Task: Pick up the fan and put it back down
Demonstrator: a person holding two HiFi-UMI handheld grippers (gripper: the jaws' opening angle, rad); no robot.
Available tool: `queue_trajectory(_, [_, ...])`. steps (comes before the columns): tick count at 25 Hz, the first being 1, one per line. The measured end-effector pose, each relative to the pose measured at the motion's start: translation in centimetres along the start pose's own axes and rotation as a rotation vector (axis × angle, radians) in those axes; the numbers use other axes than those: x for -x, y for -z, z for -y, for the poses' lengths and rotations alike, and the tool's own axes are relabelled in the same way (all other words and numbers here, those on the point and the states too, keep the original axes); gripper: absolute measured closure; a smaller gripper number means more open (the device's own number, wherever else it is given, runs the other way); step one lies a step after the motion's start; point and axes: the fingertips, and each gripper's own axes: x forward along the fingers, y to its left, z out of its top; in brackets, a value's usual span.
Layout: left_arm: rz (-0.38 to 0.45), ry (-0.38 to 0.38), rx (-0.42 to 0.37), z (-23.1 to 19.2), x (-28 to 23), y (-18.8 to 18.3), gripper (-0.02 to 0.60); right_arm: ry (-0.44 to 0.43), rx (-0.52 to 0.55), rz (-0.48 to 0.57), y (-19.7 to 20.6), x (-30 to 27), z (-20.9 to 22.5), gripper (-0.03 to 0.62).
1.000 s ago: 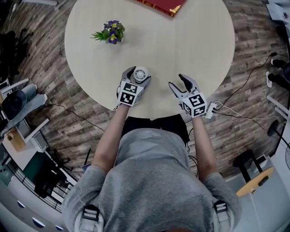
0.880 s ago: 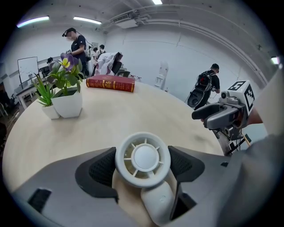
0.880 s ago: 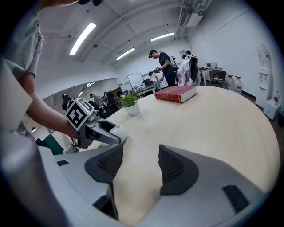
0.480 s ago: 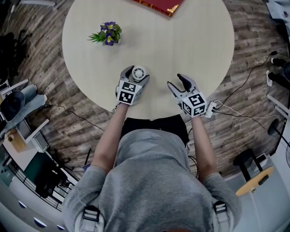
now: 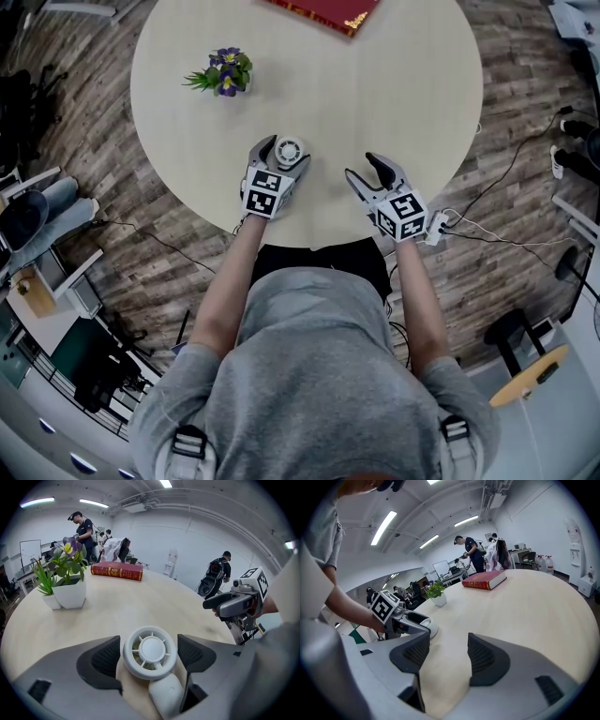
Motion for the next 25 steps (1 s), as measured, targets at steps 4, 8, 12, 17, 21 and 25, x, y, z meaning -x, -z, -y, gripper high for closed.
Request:
queue_trajectory(4, [-0.002, 0.008, -0.003, 0.3, 0.5, -0.3, 0.204, 0.004, 0.006, 0.012, -0.4, 0.1, -0.3, 0.333])
queue_trajectory(8, [0.028, 0.012, -0.002, 0.5, 1.4, -1.0, 0.204, 0.012, 0.019, 0.024, -1.0, 0.4, -0.8, 0.333])
queue_trajectory(12, [0.049, 0.004, -0.004, 0.3, 2.6, -1.2, 0.204, 0.019, 0.033, 0.042, -1.9, 0.9, -1.5, 0.333])
queue_trajectory(17, [0.091, -0.013, -0.005, -0.4, 4.9, -2.2, 0.204, 0.031, 0.049, 0.075, -3.0, 1.7, -2.6, 0.333])
queue_trajectory(21, [0.123, -0.027, 0.007, -1.1, 7.2, -2.8, 0.204, 0.051, 0.059, 0.099, -3.6, 2.6, -3.5, 0.333])
queue_trajectory(25, [0.154, -0.038, 0.022, -1.5, 9.6, -2.7, 0.204, 0.070, 0.071, 0.118, -3.9, 3.6, -4.4, 0.335])
